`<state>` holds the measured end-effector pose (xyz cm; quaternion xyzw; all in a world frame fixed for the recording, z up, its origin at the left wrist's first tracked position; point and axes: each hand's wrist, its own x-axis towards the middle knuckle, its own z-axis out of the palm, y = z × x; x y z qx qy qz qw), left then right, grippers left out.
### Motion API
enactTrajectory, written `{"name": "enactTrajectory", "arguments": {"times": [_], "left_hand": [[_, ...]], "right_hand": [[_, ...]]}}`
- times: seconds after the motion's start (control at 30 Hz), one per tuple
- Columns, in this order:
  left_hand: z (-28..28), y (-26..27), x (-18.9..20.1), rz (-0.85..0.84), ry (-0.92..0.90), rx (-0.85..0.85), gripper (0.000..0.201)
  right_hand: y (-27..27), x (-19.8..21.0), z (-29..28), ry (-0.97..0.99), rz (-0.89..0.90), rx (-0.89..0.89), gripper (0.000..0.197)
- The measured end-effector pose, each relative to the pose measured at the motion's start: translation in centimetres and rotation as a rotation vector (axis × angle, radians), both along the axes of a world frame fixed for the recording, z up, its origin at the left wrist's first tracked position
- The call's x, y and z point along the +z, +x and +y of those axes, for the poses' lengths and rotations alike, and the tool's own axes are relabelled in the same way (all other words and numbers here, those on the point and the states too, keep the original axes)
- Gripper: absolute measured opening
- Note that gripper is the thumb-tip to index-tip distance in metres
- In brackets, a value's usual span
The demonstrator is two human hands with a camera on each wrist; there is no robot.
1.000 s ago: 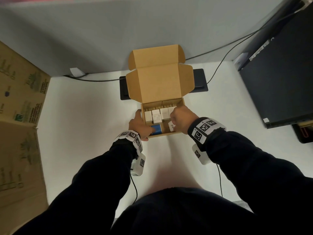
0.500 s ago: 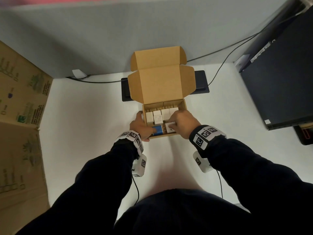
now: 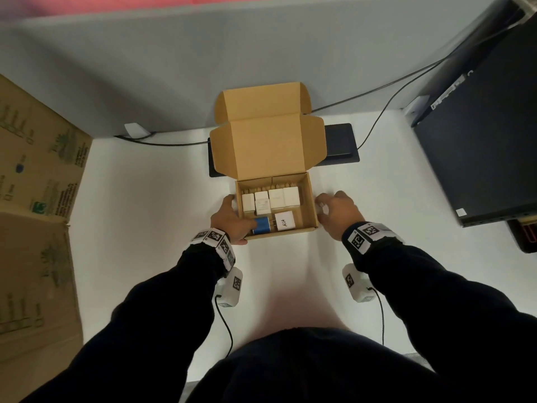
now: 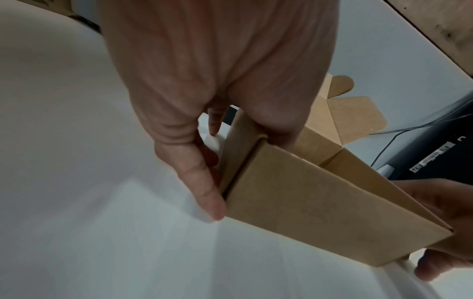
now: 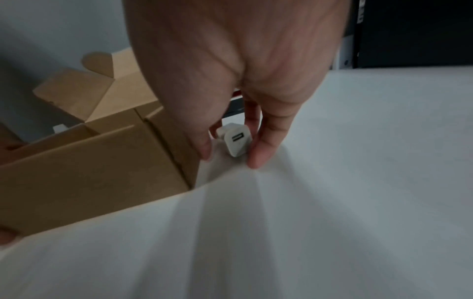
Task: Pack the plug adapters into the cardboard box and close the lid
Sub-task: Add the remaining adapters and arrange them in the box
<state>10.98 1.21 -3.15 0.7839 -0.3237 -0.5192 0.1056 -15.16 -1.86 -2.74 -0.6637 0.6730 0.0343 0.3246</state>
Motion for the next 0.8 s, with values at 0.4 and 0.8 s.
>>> {"name": "enactTrajectory", "arguments": {"times": [0.4,0.8], "left_hand": [[0.0,-3.1,1.4,-0.275,-0.141,-0.072,0.137],[-0.7,-4.5,0.6,-0.322,-0.043,-0.079,0.15]], "right_hand": [[3.3,4.2,-0.2,-0.421,-0.227,0.243,0.033],[7.7,5.6,-1.3,-0.096,0.468,0.558,0.016]]}}
